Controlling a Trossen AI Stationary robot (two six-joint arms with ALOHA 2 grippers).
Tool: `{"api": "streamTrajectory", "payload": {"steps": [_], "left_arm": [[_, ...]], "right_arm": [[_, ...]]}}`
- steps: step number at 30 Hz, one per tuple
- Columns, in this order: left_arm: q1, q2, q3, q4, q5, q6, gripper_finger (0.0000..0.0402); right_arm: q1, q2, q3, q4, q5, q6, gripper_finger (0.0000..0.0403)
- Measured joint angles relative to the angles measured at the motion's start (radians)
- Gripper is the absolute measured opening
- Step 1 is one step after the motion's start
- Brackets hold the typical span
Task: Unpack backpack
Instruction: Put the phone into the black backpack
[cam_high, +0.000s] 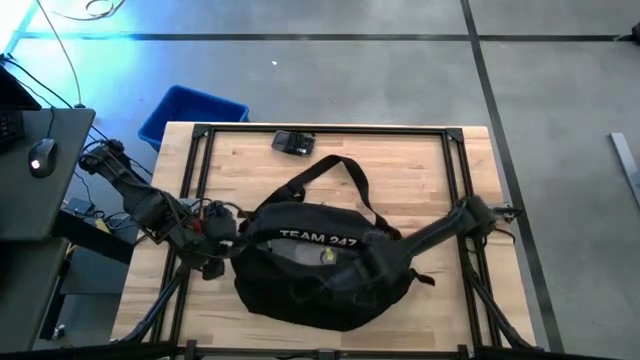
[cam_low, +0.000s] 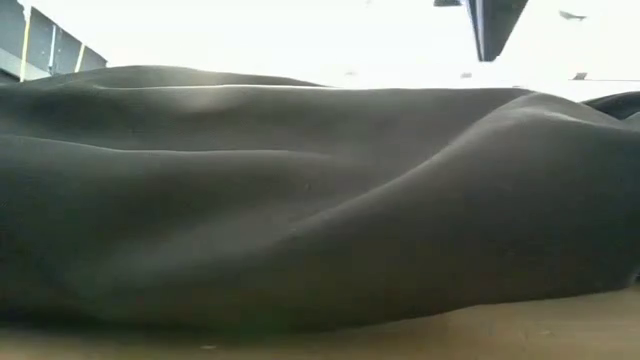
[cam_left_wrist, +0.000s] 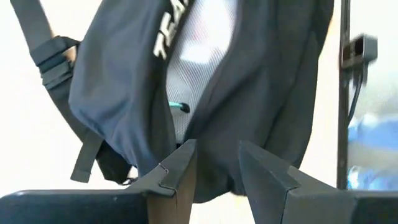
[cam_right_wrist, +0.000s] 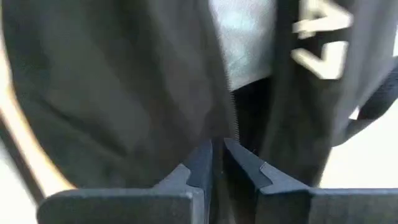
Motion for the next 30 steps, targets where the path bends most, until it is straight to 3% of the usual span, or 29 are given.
{"api": "streamTrajectory", "payload": {"steps": [4,7,13,18,22,26,30], "left_arm": [[0.0,-0.05,0.002,-0.001,-0.064,-0.09,0.0101],[0.002,-0.099,0.013,0.0,-0.173,-0.133,0.0101],[0.067,-0.209,0.042,0.001,-0.326,-0.101,0.0101],[0.156,-0.28,0.042,0.001,-0.373,-0.082,0.0101],[0.207,-0.3,0.042,-0.001,-0.38,-0.137,0.0101],[0.245,-0.29,0.042,-0.001,-0.38,-0.218,0.0101],[0.29,-0.258,0.033,0.001,-0.382,-0.3,0.0101]], "right_arm": [[-0.07,-0.11,0.0,0.075,0.032,0.018,0.003],[-0.153,-0.179,0.003,0.166,0.076,-0.029,0.0047],[-0.399,-0.198,-0.001,0.323,0.064,-0.284,0.0113],[-0.611,-0.132,-0.001,0.557,-0.046,-0.565,0.0172],[-0.736,-0.043,-0.001,0.71,-0.118,-0.695,0.0219],[-0.823,0.059,-0.001,0.838,-0.117,-0.672,0.0256],[-0.878,0.156,-0.002,0.944,-0.112,-0.608,0.026]]}}
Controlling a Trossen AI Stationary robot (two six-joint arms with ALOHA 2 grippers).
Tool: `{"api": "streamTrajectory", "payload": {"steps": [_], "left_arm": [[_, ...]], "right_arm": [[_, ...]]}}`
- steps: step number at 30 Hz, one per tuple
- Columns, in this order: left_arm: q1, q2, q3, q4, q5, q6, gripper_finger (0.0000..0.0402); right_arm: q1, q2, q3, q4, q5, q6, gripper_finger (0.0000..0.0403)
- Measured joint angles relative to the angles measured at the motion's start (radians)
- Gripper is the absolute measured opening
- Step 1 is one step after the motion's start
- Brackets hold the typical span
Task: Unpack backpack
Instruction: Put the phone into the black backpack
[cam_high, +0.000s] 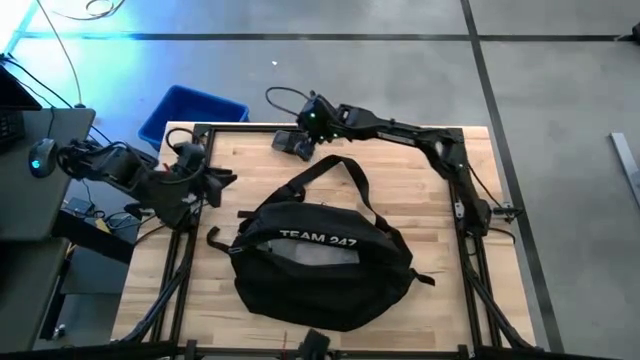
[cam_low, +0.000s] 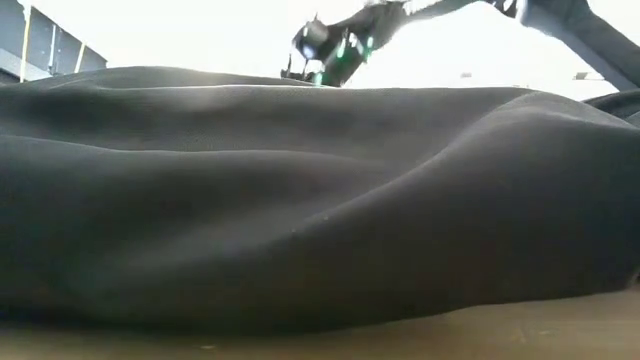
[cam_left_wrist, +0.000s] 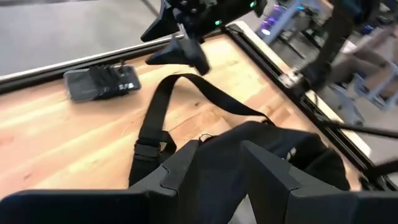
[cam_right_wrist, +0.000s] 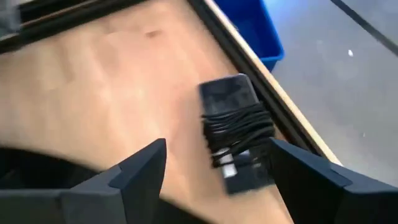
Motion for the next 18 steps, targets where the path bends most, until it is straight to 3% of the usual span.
{"api": "streamTrajectory", "payload": {"steps": [5,13,18], "left_arm": [[0.072,0.058,-0.005,0.001,0.012,-0.059,0.0101],[0.193,0.123,-0.005,0.078,0.098,0.011,0.0101],[0.297,0.141,0.017,0.143,0.179,0.208,0.0099]], "right_arm": [[-0.006,0.093,0.0,0.063,0.027,0.021,0.0207],[0.009,0.153,0.001,0.056,0.123,0.06,0.0016],[0.0,0.147,0.003,0.085,0.183,0.158,0.0011]]}}
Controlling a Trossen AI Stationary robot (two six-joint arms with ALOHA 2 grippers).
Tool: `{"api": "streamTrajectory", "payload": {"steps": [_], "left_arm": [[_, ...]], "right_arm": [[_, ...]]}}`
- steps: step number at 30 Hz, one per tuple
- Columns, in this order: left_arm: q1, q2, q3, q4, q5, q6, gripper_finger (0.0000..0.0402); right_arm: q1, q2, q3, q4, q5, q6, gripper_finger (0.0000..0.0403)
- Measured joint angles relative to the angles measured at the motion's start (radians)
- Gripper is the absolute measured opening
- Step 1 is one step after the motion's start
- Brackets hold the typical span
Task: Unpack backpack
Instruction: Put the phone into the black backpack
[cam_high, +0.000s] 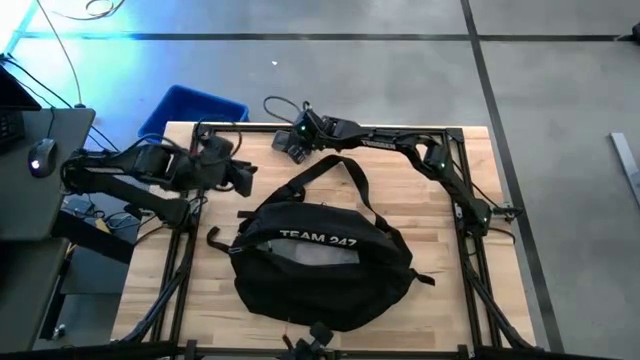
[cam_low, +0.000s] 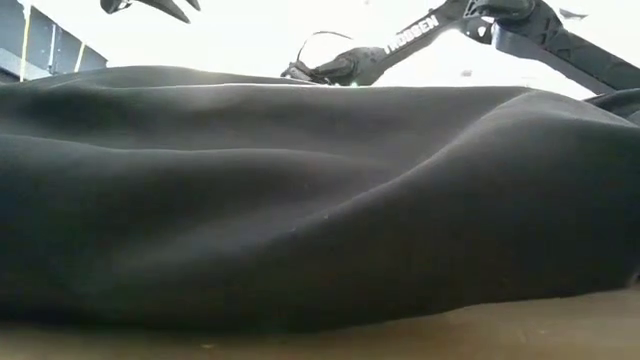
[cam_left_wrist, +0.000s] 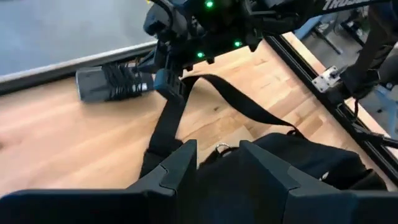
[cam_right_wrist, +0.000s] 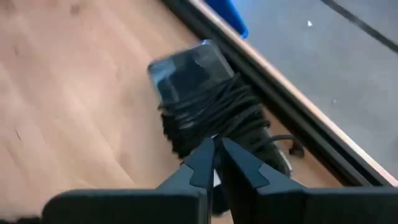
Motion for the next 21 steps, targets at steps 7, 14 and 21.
{"api": "streamTrajectory", "payload": {"steps": [7,14,21], "left_arm": [[0.168,0.037,0.069,0.005,0.134,0.299,0.0052],[0.494,0.158,0.033,0.05,0.398,0.657,0.0004],[0.698,0.425,0.023,0.265,0.676,1.049,0.0044]], "right_arm": [[0.01,-0.095,-0.003,-0.134,-0.007,-0.025,0.0001],[0.078,-0.357,-0.001,-0.419,0.094,-0.01,0.0],[0.221,-0.517,-0.001,-0.722,0.219,0.228,0.0]]}}
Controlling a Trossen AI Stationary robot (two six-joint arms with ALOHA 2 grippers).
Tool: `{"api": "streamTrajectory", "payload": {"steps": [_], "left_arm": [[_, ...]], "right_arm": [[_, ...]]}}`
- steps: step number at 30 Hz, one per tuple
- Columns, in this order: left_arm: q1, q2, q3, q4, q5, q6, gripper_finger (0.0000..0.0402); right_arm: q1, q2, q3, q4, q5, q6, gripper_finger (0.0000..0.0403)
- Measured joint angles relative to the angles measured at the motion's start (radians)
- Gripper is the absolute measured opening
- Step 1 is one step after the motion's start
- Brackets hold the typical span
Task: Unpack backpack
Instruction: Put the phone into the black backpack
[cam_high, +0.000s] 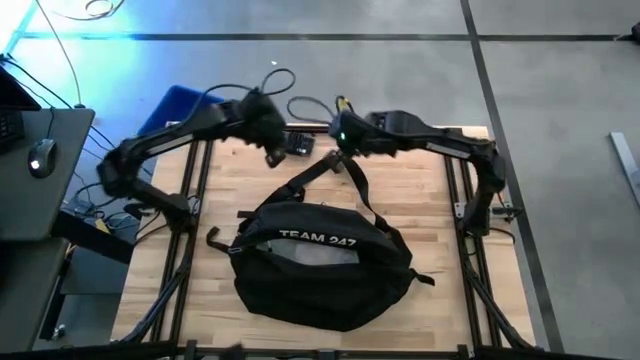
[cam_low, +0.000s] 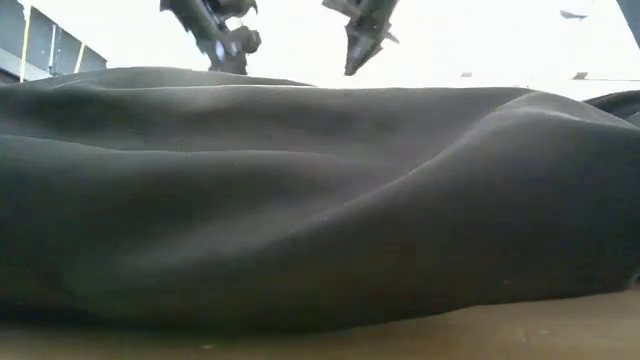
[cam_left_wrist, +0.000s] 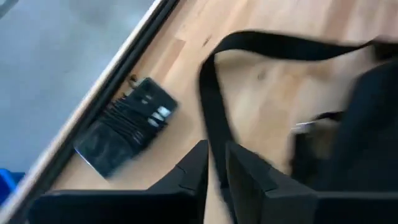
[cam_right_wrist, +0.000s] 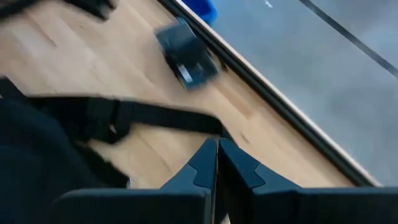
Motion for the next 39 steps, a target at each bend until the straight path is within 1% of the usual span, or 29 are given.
{"api": "streamTrajectory", "payload": {"steps": [2,4,6,8,10,12,15,18,21,24,29,31,34,36,38,39], "left_arm": [[0.039,0.079,0.0,0.019,0.011,0.086,0.0063],[0.074,0.157,0.0,0.023,0.042,0.156,0.0086],[0.101,0.232,0.0,0.03,0.062,0.215,0.0111],[0.123,0.308,0.017,0.031,0.057,0.251,0.0136],[0.144,0.374,0.044,0.061,0.051,0.247,0.0156],[0.165,0.43,0.079,0.083,0.051,0.224,0.0166],[0.188,0.507,0.129,0.083,0.063,0.182,0.0168],[0.197,0.558,0.144,0.076,0.087,0.149,0.0162],[0.198,0.591,0.148,0.075,0.17,0.095,0.0153],[0.176,0.6,0.148,0.079,0.283,0.014,0.0143],[0.087,0.601,0.147,0.214,0.536,-0.152,0.0123],[0.046,0.6,0.169,0.204,0.583,-0.161,0.0116],[-0.007,0.594,0.228,0.105,0.585,-0.118,0.0107],[-0.032,0.573,0.272,0.014,0.552,-0.074,0.01],[-0.044,0.536,0.309,-0.089,0.44,-0.012,0.0092],[-0.045,0.511,0.316,-0.132,0.359,0.022,0.0089]], "right_arm": [[0.049,-0.025,-0.002,-0.087,0.043,0.092,0.0],[0.097,-0.052,-0.002,-0.148,0.059,0.172,0.0],[0.138,-0.066,0.0,-0.188,0.063,0.224,0.0],[0.178,-0.07,-0.001,-0.219,0.081,0.265,0.0],[0.212,-0.067,-0.002,-0.253,0.118,0.31,0.0],[0.237,-0.068,-0.002,-0.29,0.161,0.355,0.0],[0.255,-0.069,-0.002,-0.326,0.209,0.399,0.0],[0.255,-0.068,-0.002,-0.333,0.221,0.395,0.0],[0.245,-0.068,-0.002,-0.341,0.227,0.37,0.0],[0.236,-0.068,-0.002,-0.354,0.225,0.367,0.0],[0.217,-0.068,-0.002,-0.355,0.218,0.321,0.0],[0.204,-0.068,-0.002,-0.358,0.203,0.299,0.0],[0.18,-0.068,-0.002,-0.367,0.181,0.257,0.0],[0.149,-0.069,-0.002,-0.356,0.166,0.197,0.0],[0.099,-0.071,-0.016,-0.321,0.128,0.104,0.0],[0.067,-0.074,-0.036,-0.295,0.106,0.054,0.0]]}}
